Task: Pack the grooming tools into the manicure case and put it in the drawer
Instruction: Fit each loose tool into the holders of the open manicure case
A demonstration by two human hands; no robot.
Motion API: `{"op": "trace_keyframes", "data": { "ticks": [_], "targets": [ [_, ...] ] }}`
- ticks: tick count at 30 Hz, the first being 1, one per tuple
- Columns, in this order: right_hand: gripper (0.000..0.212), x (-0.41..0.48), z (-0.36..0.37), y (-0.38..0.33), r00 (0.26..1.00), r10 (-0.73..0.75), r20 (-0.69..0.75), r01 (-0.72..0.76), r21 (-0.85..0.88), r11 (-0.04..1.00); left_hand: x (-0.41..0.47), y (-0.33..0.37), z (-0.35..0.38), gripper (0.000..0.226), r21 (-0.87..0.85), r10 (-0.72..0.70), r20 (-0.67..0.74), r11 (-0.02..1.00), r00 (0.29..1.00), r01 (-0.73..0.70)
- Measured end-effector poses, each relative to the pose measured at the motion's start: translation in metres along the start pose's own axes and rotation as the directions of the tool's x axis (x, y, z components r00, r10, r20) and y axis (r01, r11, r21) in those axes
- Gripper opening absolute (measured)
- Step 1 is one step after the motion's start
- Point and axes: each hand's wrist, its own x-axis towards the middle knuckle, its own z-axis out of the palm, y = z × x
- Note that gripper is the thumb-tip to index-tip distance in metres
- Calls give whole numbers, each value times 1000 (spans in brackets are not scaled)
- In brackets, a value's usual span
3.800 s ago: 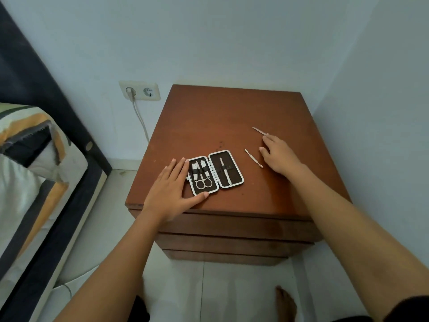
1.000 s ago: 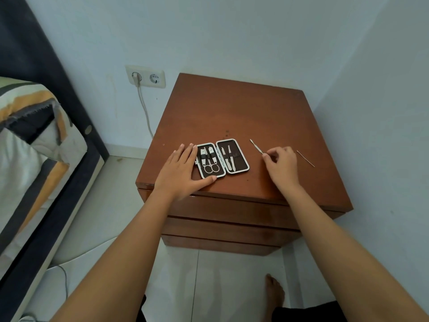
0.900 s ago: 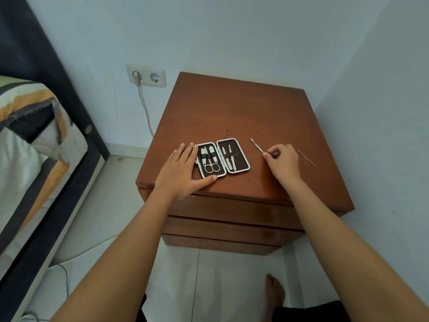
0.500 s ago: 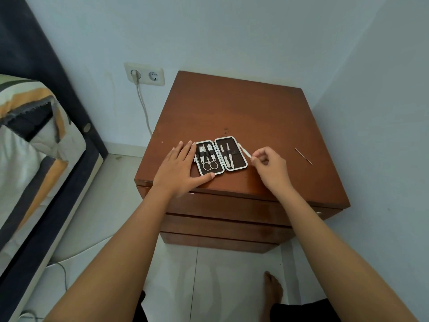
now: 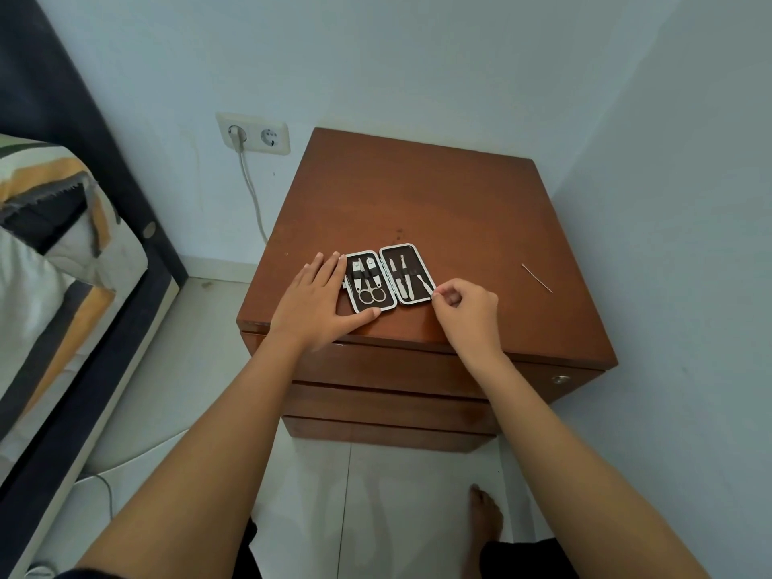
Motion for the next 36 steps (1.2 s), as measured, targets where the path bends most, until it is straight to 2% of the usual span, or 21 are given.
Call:
{"op": "trace_keyframes", "data": {
  "ticks": [6,16,22,28,36],
  "targets": [
    [14,8,5,-5,1000,4,20,-2,-93,996,1,-1,1,107,0,-7,-3,1000,1000,7],
    [16,3,7,-5,1000,-18,-2,18,-73,997,1,-1,1,104,11,-5,-1,1000,1000,5],
    [25,12,14,-4,990,-128,54,137,-224,965,1,-1,2,106,5,-5,-8,1000,1000,5],
    [32,-1,19,5,973,-230,4,218,-342,914,1,0,1,106,0,-4,-18,1000,1000,4],
    [38,9,22,-3,988,-154,13,146,-409,901,1,0,1,105,2,-9,-18,1000,1000,10]
  ]
}}
